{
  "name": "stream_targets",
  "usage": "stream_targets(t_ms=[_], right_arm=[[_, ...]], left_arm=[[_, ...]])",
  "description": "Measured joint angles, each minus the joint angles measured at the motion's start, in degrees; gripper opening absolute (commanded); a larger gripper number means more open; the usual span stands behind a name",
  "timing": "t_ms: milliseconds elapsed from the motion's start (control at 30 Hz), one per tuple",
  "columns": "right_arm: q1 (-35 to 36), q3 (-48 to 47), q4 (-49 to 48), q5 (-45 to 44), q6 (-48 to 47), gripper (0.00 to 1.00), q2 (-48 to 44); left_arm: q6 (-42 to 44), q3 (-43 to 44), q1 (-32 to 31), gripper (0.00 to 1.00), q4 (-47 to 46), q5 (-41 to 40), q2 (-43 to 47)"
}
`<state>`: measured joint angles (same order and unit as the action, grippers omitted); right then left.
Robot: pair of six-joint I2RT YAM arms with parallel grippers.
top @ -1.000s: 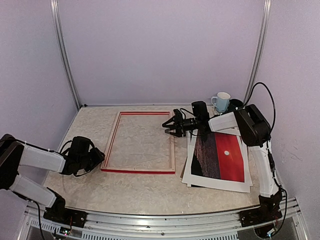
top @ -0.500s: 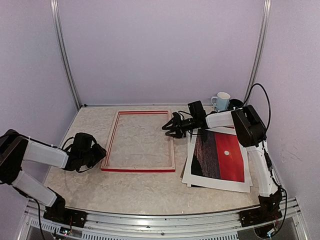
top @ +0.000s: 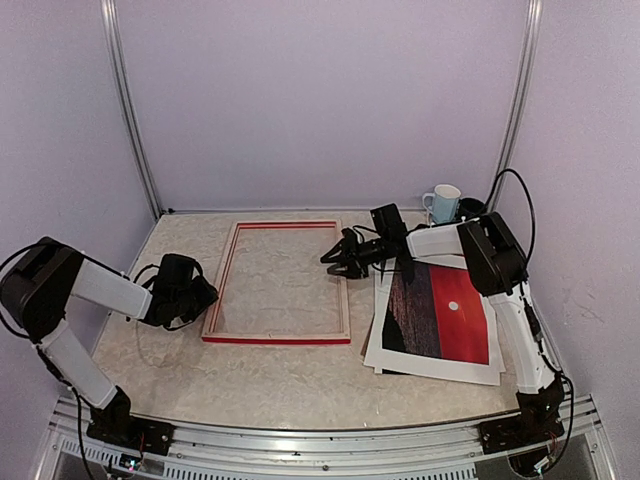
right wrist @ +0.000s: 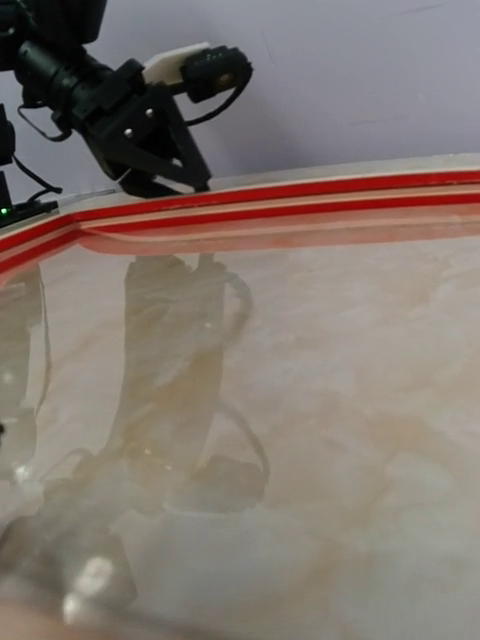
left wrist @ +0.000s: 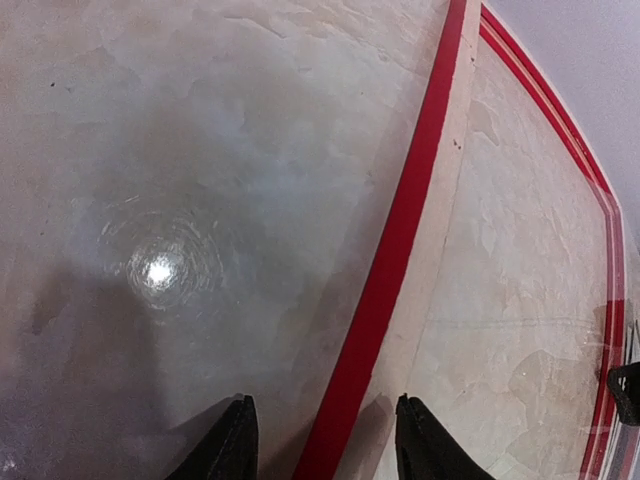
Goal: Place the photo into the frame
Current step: Place the glass panel on the frame body.
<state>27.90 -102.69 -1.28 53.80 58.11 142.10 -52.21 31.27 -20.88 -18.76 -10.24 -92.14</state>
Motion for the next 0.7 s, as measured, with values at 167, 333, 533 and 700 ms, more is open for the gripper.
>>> stream_targets(t_ms=[167, 333, 533, 700], right_arm=[[0.70, -2.25, 1.51, -0.96, 0.09, 0.41, 0.85], [1.14, -3.69, 1.55, -1.18, 0.52, 0.33, 1.73], [1.60, -4.15, 0.94, -1.01, 1.86, 0.25, 2.84], [1.92, -5.18, 0.70, -0.87, 2.21, 0.20, 3.37]], left_arm=[[0.26, 1.73, 0.94, 0.44, -2.51, 0.55, -2.95], [1.25, 2.97, 0.98, 0.43, -4.28, 1.16, -5.01], [1.95, 3.06, 1.01, 0.41, -6.47, 1.84, -6.14], [2.34, 2.82, 1.09, 0.40, -7.17, 2.75, -6.21]])
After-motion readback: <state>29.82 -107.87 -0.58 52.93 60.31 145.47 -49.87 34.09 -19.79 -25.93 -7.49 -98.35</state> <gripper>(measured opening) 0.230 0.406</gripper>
